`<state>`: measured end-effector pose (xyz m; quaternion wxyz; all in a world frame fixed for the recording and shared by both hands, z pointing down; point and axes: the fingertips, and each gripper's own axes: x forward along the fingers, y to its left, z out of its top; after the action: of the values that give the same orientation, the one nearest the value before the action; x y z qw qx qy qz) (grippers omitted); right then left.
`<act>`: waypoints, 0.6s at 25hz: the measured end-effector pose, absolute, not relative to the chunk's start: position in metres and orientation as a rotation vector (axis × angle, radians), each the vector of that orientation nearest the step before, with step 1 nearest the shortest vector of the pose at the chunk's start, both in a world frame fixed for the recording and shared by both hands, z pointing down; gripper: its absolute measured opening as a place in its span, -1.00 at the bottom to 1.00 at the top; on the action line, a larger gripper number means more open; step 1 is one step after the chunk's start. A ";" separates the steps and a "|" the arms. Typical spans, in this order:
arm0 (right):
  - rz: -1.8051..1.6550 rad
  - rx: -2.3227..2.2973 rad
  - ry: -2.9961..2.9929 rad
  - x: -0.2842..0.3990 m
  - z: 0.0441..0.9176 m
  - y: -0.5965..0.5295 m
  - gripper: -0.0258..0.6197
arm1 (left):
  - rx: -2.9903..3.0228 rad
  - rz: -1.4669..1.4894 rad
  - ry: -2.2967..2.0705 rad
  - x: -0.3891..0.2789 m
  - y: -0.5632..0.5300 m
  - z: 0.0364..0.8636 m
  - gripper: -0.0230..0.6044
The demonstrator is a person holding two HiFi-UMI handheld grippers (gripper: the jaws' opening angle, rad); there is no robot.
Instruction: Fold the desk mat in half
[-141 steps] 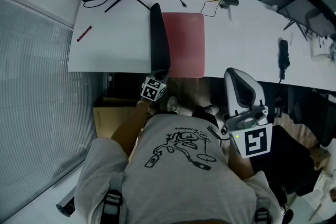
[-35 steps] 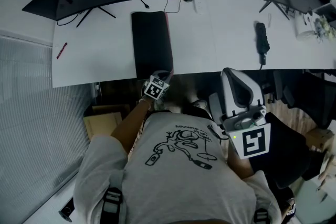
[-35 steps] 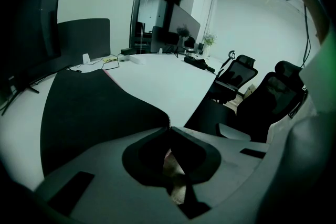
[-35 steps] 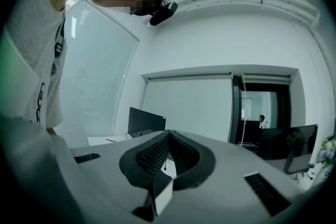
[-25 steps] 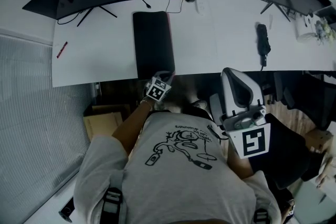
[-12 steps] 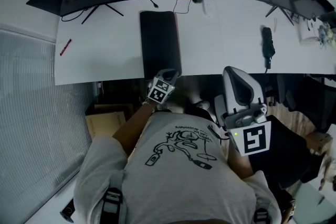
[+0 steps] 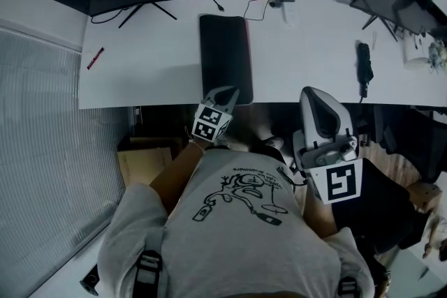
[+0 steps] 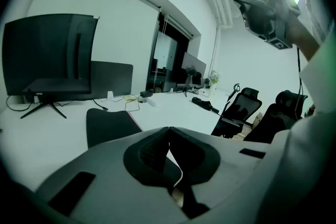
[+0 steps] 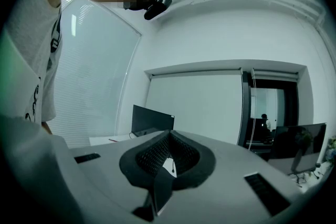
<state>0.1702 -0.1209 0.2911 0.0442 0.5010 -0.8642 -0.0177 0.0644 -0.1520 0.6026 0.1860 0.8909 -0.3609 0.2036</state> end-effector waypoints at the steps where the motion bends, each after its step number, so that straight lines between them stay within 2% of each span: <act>1: -0.056 1.528 -2.643 0.167 0.291 -0.122 -0.89 | 2.516 0.557 -1.027 0.061 -0.153 0.594 -0.86; 15: -0.059 1.463 -2.679 0.105 0.293 -0.128 -0.89 | 2.587 0.376 -1.202 -0.006 -0.159 0.490 -0.86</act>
<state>0.1054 -0.1280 0.2927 0.0442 0.4787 -0.8766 -0.0194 -0.0060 -0.1585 0.4898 0.1319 0.8912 -0.4142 0.1295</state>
